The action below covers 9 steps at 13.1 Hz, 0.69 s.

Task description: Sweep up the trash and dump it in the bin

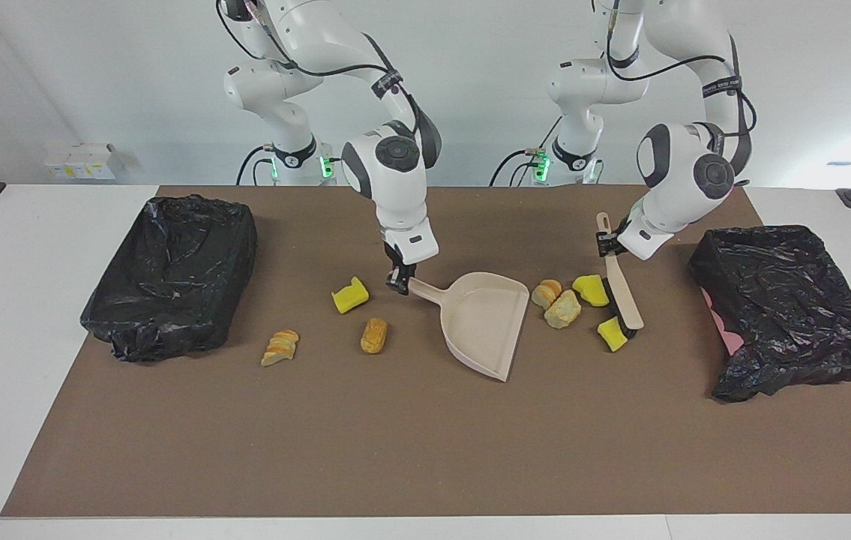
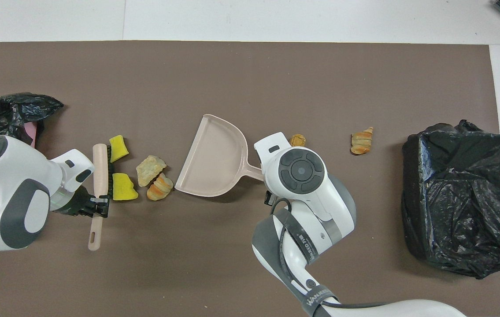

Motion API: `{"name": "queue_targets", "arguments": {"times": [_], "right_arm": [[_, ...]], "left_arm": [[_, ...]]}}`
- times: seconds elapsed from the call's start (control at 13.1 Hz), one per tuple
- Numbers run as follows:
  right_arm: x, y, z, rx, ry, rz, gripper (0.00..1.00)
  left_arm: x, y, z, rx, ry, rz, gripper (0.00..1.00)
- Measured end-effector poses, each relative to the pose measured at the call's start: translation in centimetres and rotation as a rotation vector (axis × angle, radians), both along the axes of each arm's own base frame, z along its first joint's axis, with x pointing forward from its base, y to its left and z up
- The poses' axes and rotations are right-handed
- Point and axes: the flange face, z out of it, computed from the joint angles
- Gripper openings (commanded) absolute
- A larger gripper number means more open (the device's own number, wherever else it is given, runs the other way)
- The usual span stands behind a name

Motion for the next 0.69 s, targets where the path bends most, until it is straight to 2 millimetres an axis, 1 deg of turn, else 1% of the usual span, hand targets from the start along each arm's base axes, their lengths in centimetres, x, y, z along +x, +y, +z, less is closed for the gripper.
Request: {"name": "queue_targets", "arguments": {"times": [0.23, 0.38, 0.54, 0.69], "right_arm": [[0.1, 0.8, 0.3, 0.01, -0.011, -0.011, 0.0], [0.3, 1.0, 0.5, 0.01, -0.016, -0.002, 0.0], [0.5, 0.7, 0.4, 0.005, -0.017, 0.036, 0.0], [0.9, 0.0, 0.4, -0.009, -0.011, 0.11, 0.0]], "left_arm": [[0.0, 0.0, 0.0, 0.0, 0.0, 0.002, 0.0], [-0.1, -0.1, -0.1, 0.002, 0.001, 0.005, 0.0], [-0.1, -0.6, -0.2, 0.004, -0.006, 0.002, 0.0], [-0.2, -0.9, -0.3, 0.005, -0.007, 0.0, 0.0]]}}
